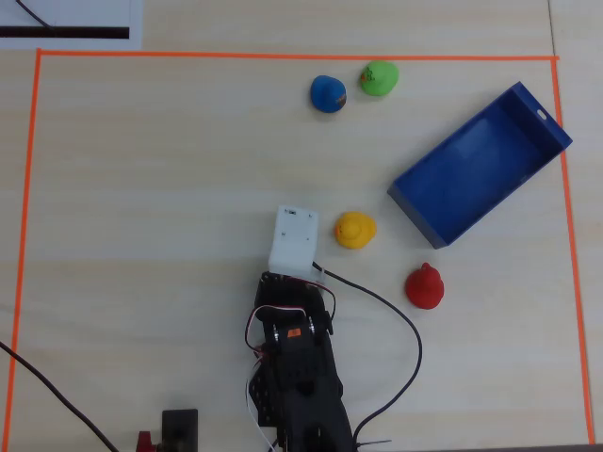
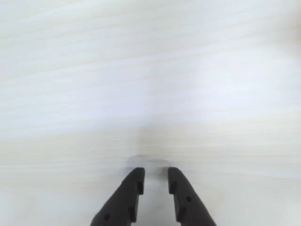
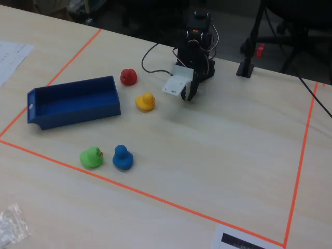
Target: Grasp blue duck and put it into box.
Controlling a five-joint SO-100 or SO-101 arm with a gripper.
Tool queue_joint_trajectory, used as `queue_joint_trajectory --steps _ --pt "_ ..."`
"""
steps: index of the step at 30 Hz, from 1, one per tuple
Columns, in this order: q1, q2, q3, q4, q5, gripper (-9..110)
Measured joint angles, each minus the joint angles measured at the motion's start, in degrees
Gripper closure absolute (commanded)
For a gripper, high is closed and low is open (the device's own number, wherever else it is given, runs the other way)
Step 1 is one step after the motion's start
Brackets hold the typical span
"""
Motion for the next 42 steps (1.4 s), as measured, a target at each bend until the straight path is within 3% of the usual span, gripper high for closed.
queue_joint_trajectory --steps 13,16,33,36,42 --pt "0.0 0.0 0.0 0.0 0.0 97" --pt "0.2 0.0 0.0 0.0 0.0 91" --pt "0.2 0.0 0.0 0.0 0.0 93" --pt "0.3 0.0 0.0 0.0 -0.2 71" --pt "1.6 0.0 0.0 0.1 -3.2 62"
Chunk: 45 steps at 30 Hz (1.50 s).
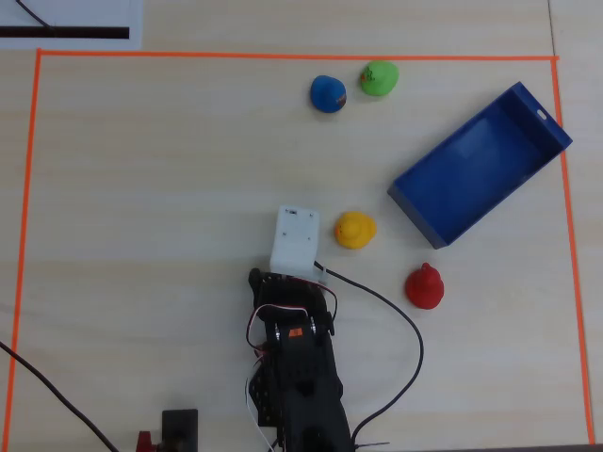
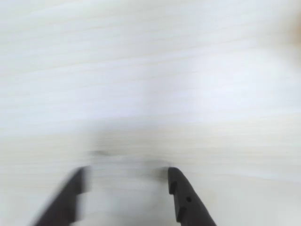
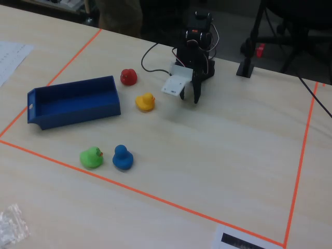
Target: Grasp blue duck and put it into box.
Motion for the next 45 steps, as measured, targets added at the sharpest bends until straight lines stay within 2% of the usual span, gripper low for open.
queue_joint_trajectory --steps 5,9,12,21,29,34,45 --pt "3.9 -1.6 -2.8 -3.3 -0.7 60" --pt "8.7 -8.1 -13.1 -12.0 -3.2 59" --pt "13.0 -20.3 -21.3 -23.3 -5.4 59" --pt "21.1 -60.1 -34.8 -67.7 -9.4 59" --pt "21.8 -86.8 -42.1 -91.7 -17.7 59" --pt "22.9 -101.2 -51.1 -98.8 -17.9 59" --pt "23.9 -120.8 -69.5 -96.9 -15.2 60"
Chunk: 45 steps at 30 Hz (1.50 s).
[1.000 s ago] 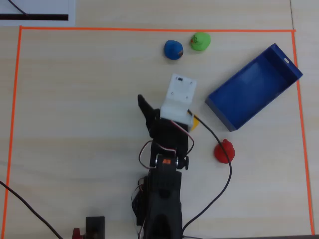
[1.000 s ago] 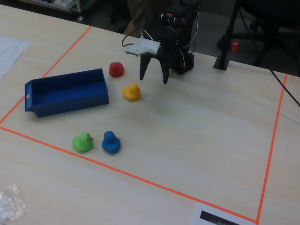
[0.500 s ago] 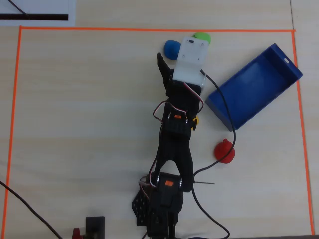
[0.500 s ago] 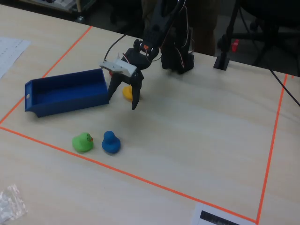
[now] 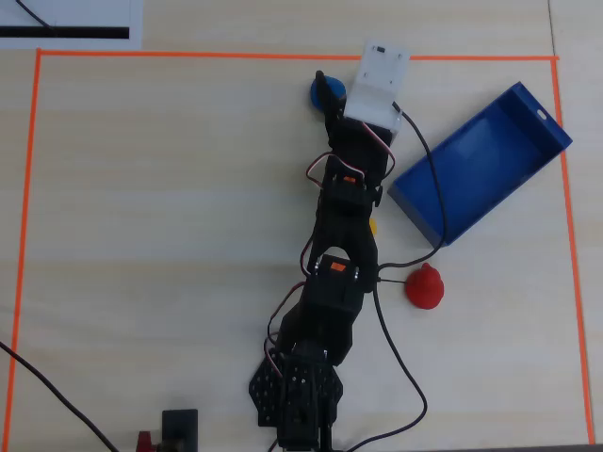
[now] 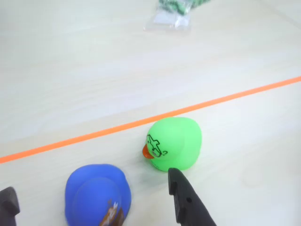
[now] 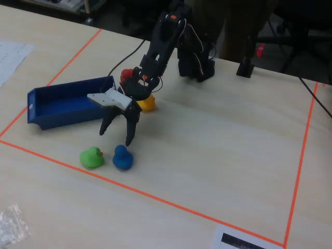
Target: Grasp blue duck and put it into box.
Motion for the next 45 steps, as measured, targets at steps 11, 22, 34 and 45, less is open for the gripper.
queue_joint_trajectory --steps 11,22,34,45 --pt "-1.6 -5.3 -2.1 0.3 2.3 60" --pt "-1.8 -10.6 -7.7 3.0 3.0 62" --pt "-2.4 -12.6 -8.1 2.9 3.4 101" --pt "8.6 11.9 -2.8 17.1 6.6 101"
